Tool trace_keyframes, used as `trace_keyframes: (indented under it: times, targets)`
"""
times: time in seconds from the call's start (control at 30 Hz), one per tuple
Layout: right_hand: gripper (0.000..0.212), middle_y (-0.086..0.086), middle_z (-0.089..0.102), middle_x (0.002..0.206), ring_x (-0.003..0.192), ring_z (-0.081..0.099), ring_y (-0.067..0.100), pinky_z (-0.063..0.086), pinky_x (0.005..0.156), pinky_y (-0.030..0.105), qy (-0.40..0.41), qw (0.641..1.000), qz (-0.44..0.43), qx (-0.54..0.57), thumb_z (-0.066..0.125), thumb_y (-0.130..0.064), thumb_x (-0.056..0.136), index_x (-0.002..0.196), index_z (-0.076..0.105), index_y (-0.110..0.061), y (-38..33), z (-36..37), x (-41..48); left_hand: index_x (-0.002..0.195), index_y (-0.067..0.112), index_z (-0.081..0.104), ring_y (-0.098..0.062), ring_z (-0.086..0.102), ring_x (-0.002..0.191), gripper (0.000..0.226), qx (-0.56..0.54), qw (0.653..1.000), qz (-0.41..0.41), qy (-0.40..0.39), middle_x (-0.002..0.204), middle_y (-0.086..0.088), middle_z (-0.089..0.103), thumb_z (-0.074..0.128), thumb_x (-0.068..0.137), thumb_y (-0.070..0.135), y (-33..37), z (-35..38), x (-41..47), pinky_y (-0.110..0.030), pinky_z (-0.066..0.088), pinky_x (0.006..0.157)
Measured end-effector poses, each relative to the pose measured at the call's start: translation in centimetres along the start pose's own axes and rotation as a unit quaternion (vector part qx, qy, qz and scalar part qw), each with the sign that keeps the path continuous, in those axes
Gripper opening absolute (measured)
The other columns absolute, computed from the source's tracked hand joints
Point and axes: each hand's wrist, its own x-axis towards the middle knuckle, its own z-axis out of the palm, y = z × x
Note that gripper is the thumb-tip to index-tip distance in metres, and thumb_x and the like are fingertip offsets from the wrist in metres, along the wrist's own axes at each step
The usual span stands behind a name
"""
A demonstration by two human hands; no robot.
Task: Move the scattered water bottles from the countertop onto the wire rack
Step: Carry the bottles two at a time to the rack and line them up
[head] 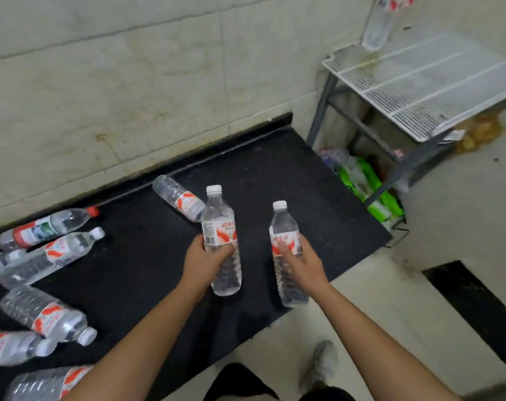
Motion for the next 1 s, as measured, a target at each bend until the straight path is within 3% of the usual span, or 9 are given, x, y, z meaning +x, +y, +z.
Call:
trace_keyframes:
  times: [0.07,0.23,0.4,0.5,0.6,0.7,0.8,0.93,1.0]
  targets:
    - [0.046,-0.015,0.071,0.115,0.108,0.067,0.008,0.051,0.096,0.034,0.039,0.996,-0.025,0.076,0.059,-0.067,0.090,0.127,0.059,-0.040,-0.8,-3.4,-0.3,0.113,0.013,0.064,-0.017,0.073,0.088,0.037,-0.026,0.998,0.042,-0.034,0.102,-0.004,0.075,0.079,0.080,0.016,3.2,3.6,-1.2,-0.026,0.055,0.070]
    - [0.041,-0.003,0.074,0.115,0.106,0.070,0.015,0.054,0.097,0.039,0.104,0.968,-0.079,0.216,0.059,-0.053,0.097,0.127,0.063,-0.025,-1.8,-14.6,-0.7,0.118,0.006,0.057,-0.024,0.070,0.086,0.075,-0.116,0.984,0.097,-0.093,0.102,-0.014,0.070,0.065,0.055,0.046,10.0,14.2,-5.7,-0.039,0.057,0.074]
    - [0.028,0.005,0.074,0.097,0.084,0.070,0.017,0.054,0.077,0.033,0.120,0.925,-0.100,0.347,0.057,-0.032,0.103,0.120,0.065,-0.011,-0.4,-28.3,-1.4,0.115,0.005,0.057,-0.019,0.063,0.069,0.061,-0.179,0.965,0.108,-0.158,0.092,-0.014,0.062,0.066,0.061,0.032,14.2,26.1,-10.3,-0.031,0.053,0.059]
    - [0.029,0.002,0.074,0.091,0.076,0.070,0.014,0.053,0.069,0.030,0.133,0.917,-0.122,0.356,0.058,-0.034,0.102,0.119,0.065,-0.012,1.0,-36.7,-1.8,0.127,-0.002,0.054,-0.022,0.063,0.072,0.078,-0.209,0.950,0.102,-0.208,0.090,-0.013,0.063,0.073,0.062,0.037,15.7,33.2,-12.4,-0.034,0.053,0.069]
    - [0.028,0.001,0.072,0.086,0.071,0.069,0.012,0.055,0.062,0.026,0.144,0.900,-0.123,0.392,0.058,-0.034,0.101,0.118,0.064,-0.012,2.1,-43.5,-2.1,0.123,0.006,0.060,-0.020,0.066,0.070,0.053,-0.221,0.938,0.114,-0.240,0.086,-0.008,0.068,0.071,0.084,0.040,17.0,39.5,-14.9,-0.035,0.057,0.072]
    - [0.049,0.008,0.074,0.097,0.085,0.071,0.024,0.059,0.077,0.038,0.165,0.904,-0.128,0.374,0.071,-0.047,0.090,0.121,0.065,-0.010,2.3,-48.6,-1.7,0.124,0.008,0.063,-0.023,0.069,0.081,0.056,-0.180,0.951,0.141,-0.208,0.098,-0.010,0.073,0.070,0.087,0.049,18.5,44.3,-16.4,-0.043,0.056,0.083]
    - [0.063,0.006,0.077,0.101,0.092,0.074,0.027,0.060,0.088,0.049,0.180,0.912,-0.147,0.339,0.077,-0.062,0.072,0.116,0.067,-0.018,2.1,-52.7,0.1,0.121,0.015,0.064,-0.021,0.072,0.093,0.061,-0.101,0.958,0.210,-0.170,0.110,-0.008,0.075,0.075,0.079,0.058,20.5,47.7,-16.4,-0.043,0.057,0.082]
    - [0.043,-0.003,0.077,0.102,0.095,0.074,0.018,0.059,0.090,0.044,0.185,0.916,-0.201,0.292,0.079,-0.054,0.077,0.109,0.065,-0.029,0.7,-56.2,3.5,0.121,0.017,0.059,-0.018,0.071,0.103,0.050,-0.081,0.947,0.271,-0.152,0.115,-0.004,0.072,0.076,0.084,0.046,23.0,51.3,-14.9,-0.041,0.058,0.089]
    - [0.030,-0.007,0.076,0.100,0.093,0.072,0.009,0.058,0.086,0.031,0.178,0.920,-0.227,0.266,0.079,-0.039,0.086,0.108,0.063,-0.027,-0.1,-57.7,5.5,0.121,0.016,0.056,-0.017,0.071,0.104,0.051,-0.095,0.943,0.286,-0.139,0.112,-0.001,0.072,0.077,0.083,0.043,24.5,53.2,-13.5,-0.041,0.057,0.094]
